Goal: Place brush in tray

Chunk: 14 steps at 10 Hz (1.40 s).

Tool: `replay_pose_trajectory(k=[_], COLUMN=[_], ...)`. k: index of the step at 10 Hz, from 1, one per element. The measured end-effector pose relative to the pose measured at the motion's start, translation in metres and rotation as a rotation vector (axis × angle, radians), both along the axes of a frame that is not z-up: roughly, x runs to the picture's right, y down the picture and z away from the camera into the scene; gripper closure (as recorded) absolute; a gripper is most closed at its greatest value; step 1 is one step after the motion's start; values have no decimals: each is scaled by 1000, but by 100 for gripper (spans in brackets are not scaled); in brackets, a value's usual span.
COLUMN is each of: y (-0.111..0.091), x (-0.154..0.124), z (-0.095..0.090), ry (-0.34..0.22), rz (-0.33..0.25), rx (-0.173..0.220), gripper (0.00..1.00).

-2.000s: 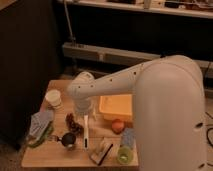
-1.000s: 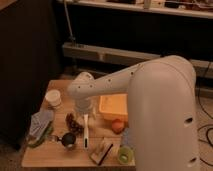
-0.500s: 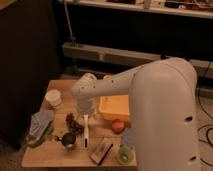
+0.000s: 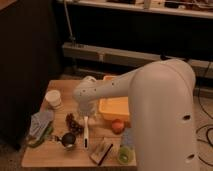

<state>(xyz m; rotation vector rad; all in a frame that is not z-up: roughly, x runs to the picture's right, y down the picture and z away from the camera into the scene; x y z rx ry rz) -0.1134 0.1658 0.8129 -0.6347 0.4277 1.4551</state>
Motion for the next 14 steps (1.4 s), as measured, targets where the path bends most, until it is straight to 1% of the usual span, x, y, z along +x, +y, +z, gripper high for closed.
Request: replay_pose_trajectory(k=[4, 10, 12, 14], y=[5, 6, 4, 1], x=[-5, -2, 2, 1], z=[4, 10, 11, 13], ry=[-5, 35, 46, 45], rz=[-19, -7, -2, 1], rx=[-2, -8, -3, -1], gripper=[35, 35, 35, 35])
